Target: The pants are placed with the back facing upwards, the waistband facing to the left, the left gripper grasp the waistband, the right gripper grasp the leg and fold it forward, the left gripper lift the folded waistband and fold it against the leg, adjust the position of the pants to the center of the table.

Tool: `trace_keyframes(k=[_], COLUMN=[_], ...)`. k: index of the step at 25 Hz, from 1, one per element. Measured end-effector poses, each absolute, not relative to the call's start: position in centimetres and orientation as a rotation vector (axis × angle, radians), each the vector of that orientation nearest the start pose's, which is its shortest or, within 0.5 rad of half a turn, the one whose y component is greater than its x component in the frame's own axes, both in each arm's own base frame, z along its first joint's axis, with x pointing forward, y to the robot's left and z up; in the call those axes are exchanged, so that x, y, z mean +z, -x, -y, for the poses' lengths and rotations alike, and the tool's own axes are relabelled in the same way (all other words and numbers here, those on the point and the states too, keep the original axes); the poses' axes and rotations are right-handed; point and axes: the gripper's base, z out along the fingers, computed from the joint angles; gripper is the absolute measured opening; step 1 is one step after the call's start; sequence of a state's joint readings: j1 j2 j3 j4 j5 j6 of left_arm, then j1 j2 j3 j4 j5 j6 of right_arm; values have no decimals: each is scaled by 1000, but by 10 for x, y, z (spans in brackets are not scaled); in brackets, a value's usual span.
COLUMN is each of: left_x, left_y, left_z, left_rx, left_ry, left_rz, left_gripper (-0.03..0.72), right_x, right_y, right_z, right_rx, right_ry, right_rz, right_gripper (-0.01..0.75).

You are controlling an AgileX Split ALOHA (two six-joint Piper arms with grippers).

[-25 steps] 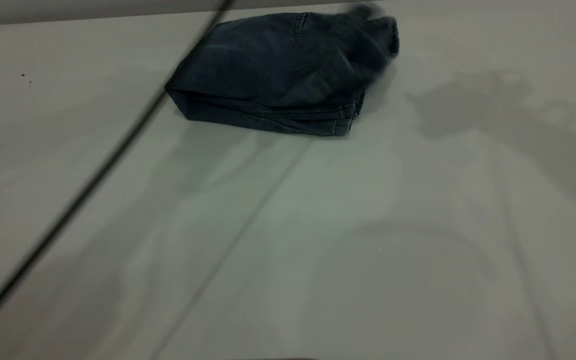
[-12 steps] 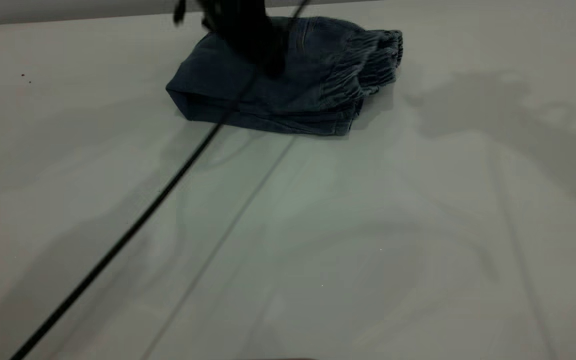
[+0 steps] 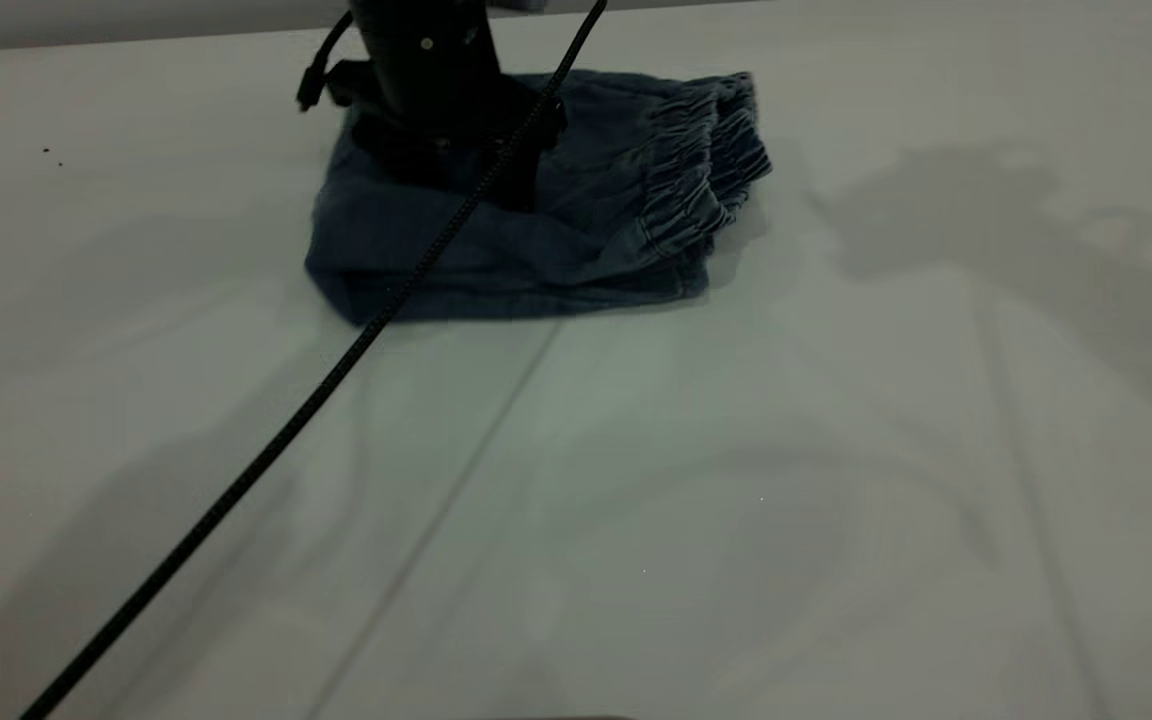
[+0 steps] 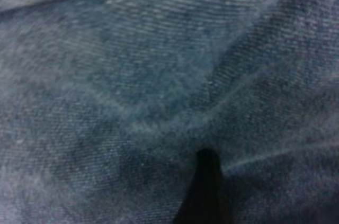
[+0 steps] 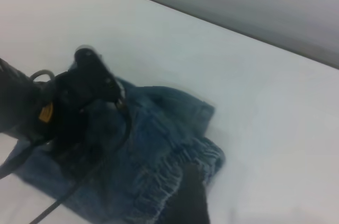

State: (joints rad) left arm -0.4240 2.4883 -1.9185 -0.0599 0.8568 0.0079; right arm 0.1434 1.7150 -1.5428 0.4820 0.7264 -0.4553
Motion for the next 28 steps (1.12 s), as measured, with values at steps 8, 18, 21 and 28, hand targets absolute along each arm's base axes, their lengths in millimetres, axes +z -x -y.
trace_keyframes(k=[8,18,21,28], left_x=[143,310,370,468], left_y=[-453,-439,-414,-303], left_z=[209,193,181,141], left_rx=[-134,-46,-84,-239], left_ry=[-653,-640,-587,-575], left_rz=[-2880,-2540,-2424,-2248], left_gripper=[552,552,552,552], right_x=[343,431,452,487], right_y=[-379,-280,-238,-148], right_z=[-84,-74,-68,-52], right_rx=[410,444,433,394], right_ry=[437,499,514,457], right_rz=[-2289,-2235,-2253,-2173], right_gripper=[581,581,581,581])
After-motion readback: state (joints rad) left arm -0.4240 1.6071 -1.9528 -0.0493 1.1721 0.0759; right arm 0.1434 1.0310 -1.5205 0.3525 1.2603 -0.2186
